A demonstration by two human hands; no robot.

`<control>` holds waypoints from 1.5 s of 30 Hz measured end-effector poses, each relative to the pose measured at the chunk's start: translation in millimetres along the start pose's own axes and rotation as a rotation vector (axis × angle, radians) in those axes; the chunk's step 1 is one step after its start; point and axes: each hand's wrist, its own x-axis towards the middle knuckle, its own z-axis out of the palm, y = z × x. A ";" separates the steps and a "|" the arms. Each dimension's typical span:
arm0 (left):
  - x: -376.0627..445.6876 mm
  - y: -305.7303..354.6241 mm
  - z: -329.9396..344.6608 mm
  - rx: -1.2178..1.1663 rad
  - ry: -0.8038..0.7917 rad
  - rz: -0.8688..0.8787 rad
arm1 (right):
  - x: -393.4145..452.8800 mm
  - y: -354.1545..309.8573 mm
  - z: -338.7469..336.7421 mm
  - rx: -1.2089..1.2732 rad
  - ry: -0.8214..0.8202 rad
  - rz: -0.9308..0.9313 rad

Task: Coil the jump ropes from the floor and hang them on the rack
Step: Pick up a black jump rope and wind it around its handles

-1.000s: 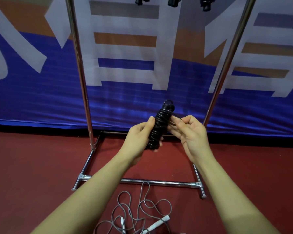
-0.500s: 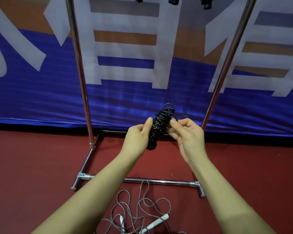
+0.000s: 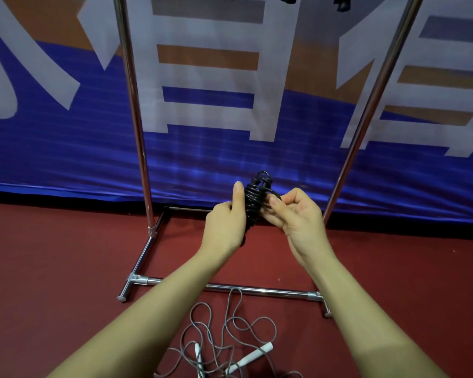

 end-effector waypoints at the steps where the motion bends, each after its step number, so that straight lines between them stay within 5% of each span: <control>1: 1.0 0.1 0.4 -0.074 -0.044 -0.057 | -0.3 -1.0 -0.7 0.004 -0.002 0.004; 6: -3.3 6.5 -2.1 -0.475 -0.499 -0.392 | -0.9 -5.4 -4.2 0.000 -0.027 0.009; 14: -3.4 9.1 -10.8 -0.556 -0.709 -0.313 | -0.6 -6.8 -8.4 0.062 -0.065 0.000; 18: -0.7 7.9 -9.1 -0.467 -0.676 -0.088 | -0.5 -9.1 -8.3 0.146 -0.013 -0.006; 26: 1.2 9.7 -16.1 -0.339 -0.323 0.108 | -0.3 -10.2 -4.3 0.113 -0.002 -0.019; 45: 0.0 12.1 -20.2 -0.534 -0.591 -0.109 | -2.7 -8.5 -5.7 0.121 -0.135 0.001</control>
